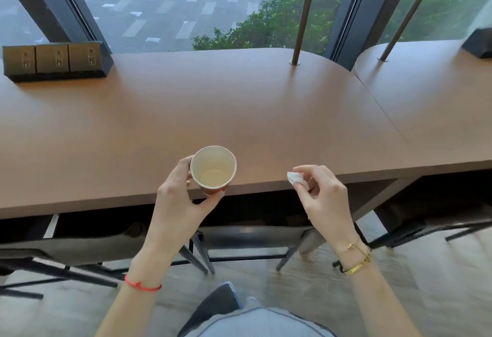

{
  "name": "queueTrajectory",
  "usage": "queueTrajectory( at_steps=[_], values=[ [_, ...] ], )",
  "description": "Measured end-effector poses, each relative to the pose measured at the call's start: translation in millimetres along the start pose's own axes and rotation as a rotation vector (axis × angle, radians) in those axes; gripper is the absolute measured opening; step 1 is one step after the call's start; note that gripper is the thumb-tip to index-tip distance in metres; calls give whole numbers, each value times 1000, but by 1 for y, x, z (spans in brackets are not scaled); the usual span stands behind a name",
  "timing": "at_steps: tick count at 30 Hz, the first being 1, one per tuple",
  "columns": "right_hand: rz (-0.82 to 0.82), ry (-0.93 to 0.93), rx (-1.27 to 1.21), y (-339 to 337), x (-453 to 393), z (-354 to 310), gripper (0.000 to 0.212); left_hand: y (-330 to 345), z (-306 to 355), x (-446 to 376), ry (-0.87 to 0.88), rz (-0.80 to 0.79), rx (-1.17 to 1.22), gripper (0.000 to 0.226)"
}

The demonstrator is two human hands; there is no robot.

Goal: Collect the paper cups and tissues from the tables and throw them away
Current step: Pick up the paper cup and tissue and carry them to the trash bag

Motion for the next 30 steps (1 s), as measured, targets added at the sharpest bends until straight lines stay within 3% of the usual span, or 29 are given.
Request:
queueTrajectory(
  at_steps=[15, 30],
  values=[
    [311, 283, 66, -85, 154, 65, 19, 56, 61, 62, 206, -257, 102, 70],
    [681, 759, 108, -114, 468, 63, 25, 86, 143, 204, 566, -758, 327, 64]
  ],
)
Point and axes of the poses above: each hand's wrist, its own x-axis away from the middle knuckle, its own y-axis out of the palm, z = x × y, the point moved 10 cm from there along -x, towards the middle knuckle, and after that the axes turned 14 degrees about y, right-handed, at the moved point
